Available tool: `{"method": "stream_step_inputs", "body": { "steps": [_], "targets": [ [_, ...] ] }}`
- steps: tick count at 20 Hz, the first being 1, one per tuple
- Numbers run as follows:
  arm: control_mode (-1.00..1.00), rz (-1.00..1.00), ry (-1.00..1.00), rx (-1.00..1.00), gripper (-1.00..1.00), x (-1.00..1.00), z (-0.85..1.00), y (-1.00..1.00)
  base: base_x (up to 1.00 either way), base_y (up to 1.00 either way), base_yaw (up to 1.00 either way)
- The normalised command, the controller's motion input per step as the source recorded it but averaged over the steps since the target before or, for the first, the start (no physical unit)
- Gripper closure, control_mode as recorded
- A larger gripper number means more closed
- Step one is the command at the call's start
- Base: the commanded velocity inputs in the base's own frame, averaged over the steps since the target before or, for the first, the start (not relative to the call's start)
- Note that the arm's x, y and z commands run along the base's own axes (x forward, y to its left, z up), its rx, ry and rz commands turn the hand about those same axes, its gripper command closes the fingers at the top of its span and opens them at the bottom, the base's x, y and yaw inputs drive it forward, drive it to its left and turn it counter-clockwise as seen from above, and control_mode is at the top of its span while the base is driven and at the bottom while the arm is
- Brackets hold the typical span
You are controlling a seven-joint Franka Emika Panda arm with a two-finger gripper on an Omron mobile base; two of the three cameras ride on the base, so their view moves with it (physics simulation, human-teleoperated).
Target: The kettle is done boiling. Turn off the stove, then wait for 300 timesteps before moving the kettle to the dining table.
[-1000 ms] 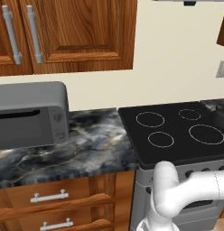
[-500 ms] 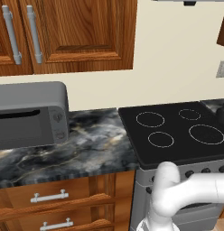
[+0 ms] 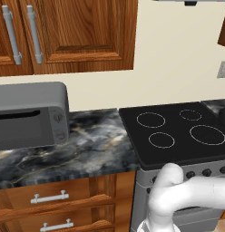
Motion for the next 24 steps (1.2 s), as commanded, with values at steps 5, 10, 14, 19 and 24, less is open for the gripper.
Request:
{"method": "stream_step_inputs", "body": {
  "steps": [5, 10, 14, 19, 24],
  "targets": [
    [-1.0, -0.1, 0.0, -0.07, 1.0, -0.2, 0.09, 0.45, 0.0, 0.0, 0.0],
    [-1.0, -0.08, 0.0, -0.07, 1.0, -0.23, 0.1, 0.43, 0.0, 0.0, 0.0],
    [-1.0, -0.07, -0.01, -0.06, 1.0, -0.27, 0.12, 0.35, 0.0, 0.0, 0.0],
    [-1.0, -0.06, -0.05, -0.06, 1.0, -0.3, 0.1, 0.27, 0.0, 0.0, 0.0],
    [-1.0, -0.05, -0.02, -0.04, 1.0, -0.12, 0.02, 0.19, 0.0, 0.0, 0.0]
  ]
}}
